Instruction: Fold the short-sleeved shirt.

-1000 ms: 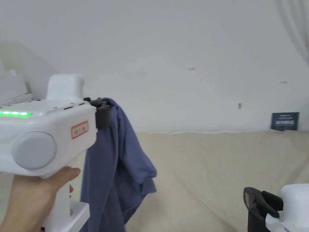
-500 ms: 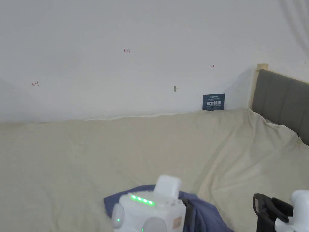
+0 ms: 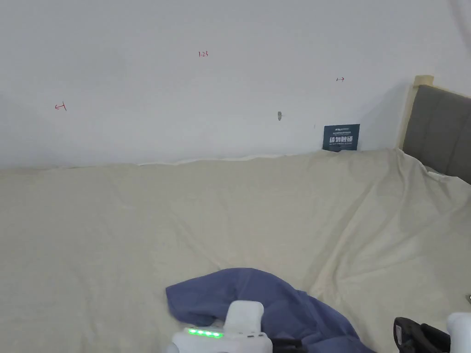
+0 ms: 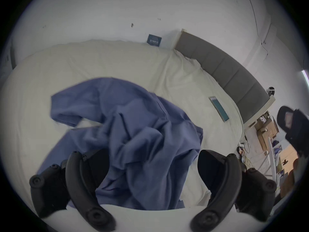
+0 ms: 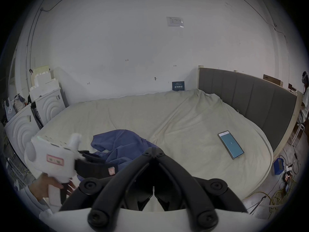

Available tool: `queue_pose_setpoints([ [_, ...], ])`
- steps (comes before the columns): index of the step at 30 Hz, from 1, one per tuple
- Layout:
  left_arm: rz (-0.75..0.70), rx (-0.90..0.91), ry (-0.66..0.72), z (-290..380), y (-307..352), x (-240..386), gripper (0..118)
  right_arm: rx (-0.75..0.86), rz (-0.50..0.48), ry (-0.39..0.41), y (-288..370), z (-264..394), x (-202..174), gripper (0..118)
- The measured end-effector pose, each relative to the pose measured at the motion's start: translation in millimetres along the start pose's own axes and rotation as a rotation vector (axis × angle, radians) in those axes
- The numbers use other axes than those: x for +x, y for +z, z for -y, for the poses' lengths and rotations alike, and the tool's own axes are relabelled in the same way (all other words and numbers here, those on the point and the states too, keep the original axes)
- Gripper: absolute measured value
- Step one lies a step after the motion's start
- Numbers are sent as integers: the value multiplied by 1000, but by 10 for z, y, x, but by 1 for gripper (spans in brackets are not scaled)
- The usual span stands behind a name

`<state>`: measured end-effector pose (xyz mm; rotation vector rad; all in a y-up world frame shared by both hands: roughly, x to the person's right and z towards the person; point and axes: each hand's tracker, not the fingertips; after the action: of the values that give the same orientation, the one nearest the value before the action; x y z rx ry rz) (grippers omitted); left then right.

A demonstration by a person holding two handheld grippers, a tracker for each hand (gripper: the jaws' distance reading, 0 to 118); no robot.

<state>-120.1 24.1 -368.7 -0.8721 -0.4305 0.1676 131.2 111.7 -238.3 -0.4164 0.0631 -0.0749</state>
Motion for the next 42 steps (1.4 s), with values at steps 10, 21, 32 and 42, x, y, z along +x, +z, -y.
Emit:
queue_pose_setpoints([
  [10, -260, 304, -14, 105, 1542, -386, 9, 26, -95, 39, 95, -25, -379, 0],
  [21, -373, 157, 166, 620, 1596, -1393, 0, -17, -180, 68, -52, 79, -734, 0],
  [32, -322, -44, 221, 644, 428, -1867, 118, -100, -178, 110, -460, 158, -826, 0],
  [42, -492, 10, 22, 855, 178, -1430, 87, -157, -163, 96, -712, 257, -794, 0],
])
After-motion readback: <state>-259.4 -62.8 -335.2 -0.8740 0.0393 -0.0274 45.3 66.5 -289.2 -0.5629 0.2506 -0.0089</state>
